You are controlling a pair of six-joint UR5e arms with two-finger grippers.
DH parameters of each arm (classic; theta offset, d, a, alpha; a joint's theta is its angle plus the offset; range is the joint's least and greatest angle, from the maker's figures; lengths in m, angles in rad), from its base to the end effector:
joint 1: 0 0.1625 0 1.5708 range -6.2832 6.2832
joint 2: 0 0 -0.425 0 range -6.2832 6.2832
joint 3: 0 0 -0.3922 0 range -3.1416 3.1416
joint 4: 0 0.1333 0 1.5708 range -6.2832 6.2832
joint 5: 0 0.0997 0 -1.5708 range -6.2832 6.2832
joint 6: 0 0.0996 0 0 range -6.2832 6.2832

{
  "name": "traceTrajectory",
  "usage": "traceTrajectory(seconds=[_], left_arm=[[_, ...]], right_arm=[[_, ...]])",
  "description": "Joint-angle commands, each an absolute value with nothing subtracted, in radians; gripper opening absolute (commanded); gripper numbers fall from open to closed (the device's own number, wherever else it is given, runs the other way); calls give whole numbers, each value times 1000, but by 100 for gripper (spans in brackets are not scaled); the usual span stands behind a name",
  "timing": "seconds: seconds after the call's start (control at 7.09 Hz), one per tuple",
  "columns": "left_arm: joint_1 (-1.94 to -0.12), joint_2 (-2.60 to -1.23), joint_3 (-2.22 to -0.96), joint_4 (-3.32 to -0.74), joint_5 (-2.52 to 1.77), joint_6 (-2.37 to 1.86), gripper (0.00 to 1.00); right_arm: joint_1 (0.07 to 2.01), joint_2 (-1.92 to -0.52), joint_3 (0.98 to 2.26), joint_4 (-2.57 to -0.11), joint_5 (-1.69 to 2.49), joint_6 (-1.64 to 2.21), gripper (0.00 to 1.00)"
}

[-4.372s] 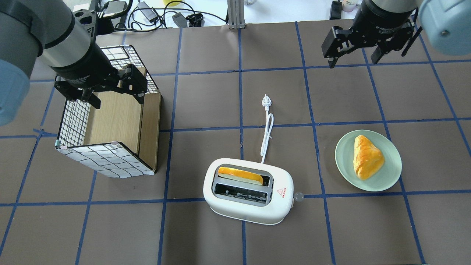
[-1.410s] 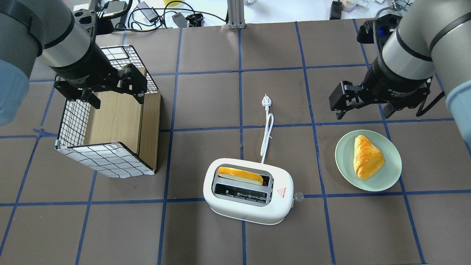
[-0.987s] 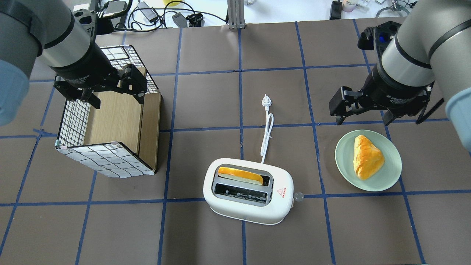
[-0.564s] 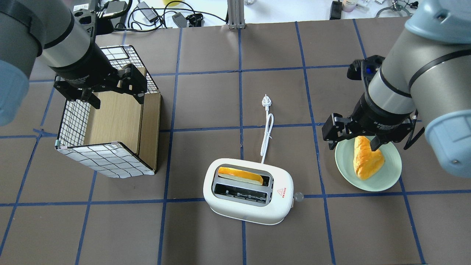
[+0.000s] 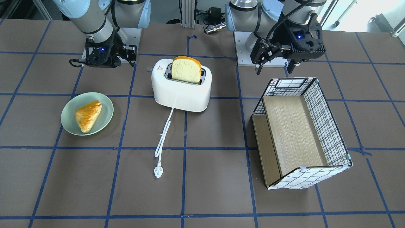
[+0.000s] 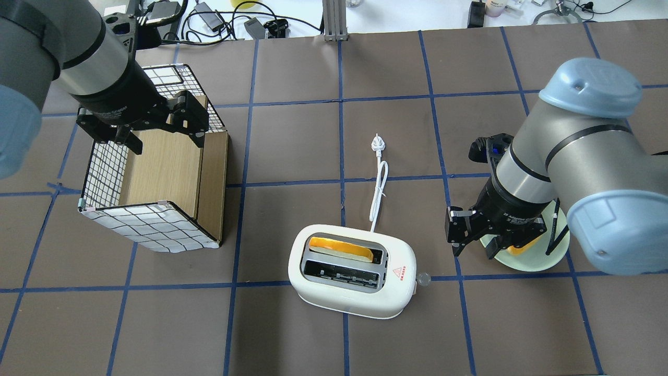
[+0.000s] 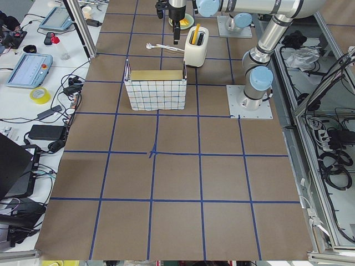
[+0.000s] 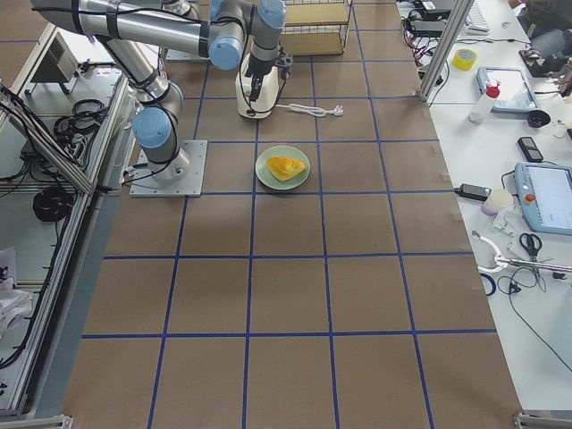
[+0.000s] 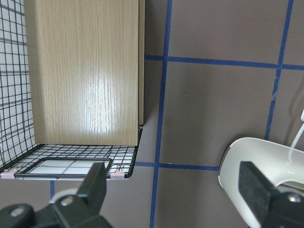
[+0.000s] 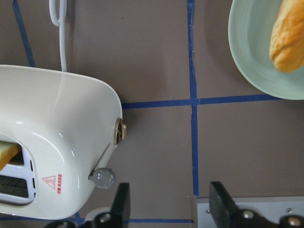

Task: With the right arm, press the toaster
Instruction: 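Lower the right gripper onto the lever on the toaster's side, then press the toaster lever down with the right gripper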

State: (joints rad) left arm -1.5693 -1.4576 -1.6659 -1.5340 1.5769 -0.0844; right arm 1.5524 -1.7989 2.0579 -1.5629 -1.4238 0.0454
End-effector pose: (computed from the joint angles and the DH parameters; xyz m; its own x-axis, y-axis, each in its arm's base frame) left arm -0.1320 -0.4493 0.4979 -0.9963 -0.0860 -0.0015 -0.0858 0.9948 -0.0552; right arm 0.1414 -0.3559 0.3547 -0.9865 0.1005 -0.1292 0.0626 0.9609 0.2699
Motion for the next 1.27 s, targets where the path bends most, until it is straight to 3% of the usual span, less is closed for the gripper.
traceTrajectory(seconds=[0.0, 1.13], left_arm=[[-1569, -1457, -1666, -1534, 1577, -84, 100], [-1569, -1459, -1666, -1534, 1577, -84, 100]], right_arm=[[1552, -1766, 2097, -1563, -1330, 40, 0], [1554, -1746, 2141, -1565, -1219, 9, 0]])
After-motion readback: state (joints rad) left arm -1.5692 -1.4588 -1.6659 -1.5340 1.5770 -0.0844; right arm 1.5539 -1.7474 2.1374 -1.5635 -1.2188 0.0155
